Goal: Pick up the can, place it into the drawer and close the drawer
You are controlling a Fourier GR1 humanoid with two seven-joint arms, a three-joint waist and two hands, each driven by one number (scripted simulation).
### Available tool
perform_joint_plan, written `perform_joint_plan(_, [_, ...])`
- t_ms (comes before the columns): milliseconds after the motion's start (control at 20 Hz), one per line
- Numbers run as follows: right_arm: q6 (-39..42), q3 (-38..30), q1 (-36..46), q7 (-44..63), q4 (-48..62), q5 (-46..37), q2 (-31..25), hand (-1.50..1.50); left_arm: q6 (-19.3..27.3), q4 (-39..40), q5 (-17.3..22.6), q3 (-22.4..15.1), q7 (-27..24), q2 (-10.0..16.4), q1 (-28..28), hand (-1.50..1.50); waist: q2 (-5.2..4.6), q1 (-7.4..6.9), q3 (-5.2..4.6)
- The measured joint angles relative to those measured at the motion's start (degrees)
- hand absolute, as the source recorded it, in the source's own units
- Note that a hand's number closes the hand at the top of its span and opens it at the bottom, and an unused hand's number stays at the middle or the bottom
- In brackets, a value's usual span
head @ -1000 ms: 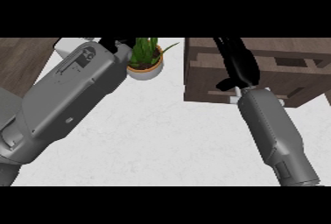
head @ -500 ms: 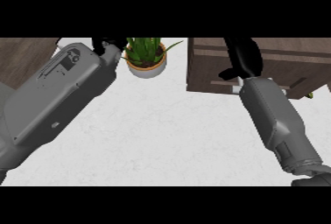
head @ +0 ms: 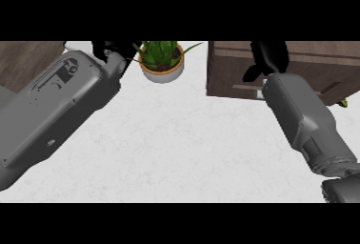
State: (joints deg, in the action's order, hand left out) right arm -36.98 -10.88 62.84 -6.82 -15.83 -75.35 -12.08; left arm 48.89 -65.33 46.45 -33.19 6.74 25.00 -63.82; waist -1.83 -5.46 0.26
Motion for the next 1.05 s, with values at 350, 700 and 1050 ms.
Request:
perform_joint_plan(350, [1.79,-0.82,3.29,0.23,4.28,-0.17,-1.16,-1.50,-0.55,-2.35,-0.46,0.35,1.42,1.48,1.24,-1.50,-0.57,-0.42,0.26])
perform_joint_plan(700, [8.33,-8.40,4.86,-9.39,5.80,8.13,-1.28,-1.50,-0.94,-4.45,-0.55,0.61,2.45,2.49,2.19,-1.50,-0.79,-0.20,0.37])
perform_joint_plan(1050, [14.01,-18.48,5.82,-15.96,5.49,18.79,-0.42,-1.50,-0.55,-6.03,-0.90,0.85,3.80,3.62,2.42,-1.50,-0.39,0.25,0.38])
